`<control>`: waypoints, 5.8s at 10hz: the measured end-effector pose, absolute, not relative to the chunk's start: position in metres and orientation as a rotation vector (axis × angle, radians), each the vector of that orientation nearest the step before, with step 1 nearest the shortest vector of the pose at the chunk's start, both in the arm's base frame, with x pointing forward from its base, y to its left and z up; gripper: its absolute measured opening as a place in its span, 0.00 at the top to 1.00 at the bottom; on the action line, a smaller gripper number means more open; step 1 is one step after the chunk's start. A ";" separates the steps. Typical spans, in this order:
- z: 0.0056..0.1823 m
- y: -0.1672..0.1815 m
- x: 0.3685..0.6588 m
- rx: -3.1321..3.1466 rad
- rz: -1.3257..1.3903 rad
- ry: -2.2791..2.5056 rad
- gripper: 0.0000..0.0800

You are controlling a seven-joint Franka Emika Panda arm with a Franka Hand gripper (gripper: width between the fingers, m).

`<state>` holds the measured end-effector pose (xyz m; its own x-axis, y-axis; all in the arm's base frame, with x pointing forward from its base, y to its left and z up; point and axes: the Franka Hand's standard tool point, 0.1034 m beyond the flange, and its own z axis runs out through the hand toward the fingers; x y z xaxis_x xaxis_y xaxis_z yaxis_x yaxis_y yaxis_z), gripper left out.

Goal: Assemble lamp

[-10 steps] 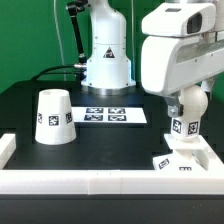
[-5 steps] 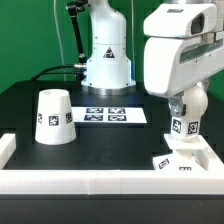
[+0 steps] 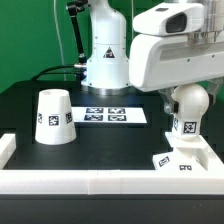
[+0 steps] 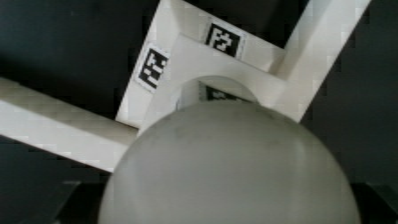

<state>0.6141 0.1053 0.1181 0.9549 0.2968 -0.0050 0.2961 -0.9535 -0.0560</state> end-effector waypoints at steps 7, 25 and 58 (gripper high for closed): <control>0.117 0.102 0.614 -3.085 0.040 0.210 0.28; 0.111 0.111 0.598 -2.941 0.104 0.836 0.13; 0.115 0.102 0.608 -3.073 -0.143 -0.588 0.28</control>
Offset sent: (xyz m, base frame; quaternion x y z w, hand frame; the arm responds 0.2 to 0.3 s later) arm 0.0000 0.0000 0.0000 0.0000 0.0000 0.1296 0.9916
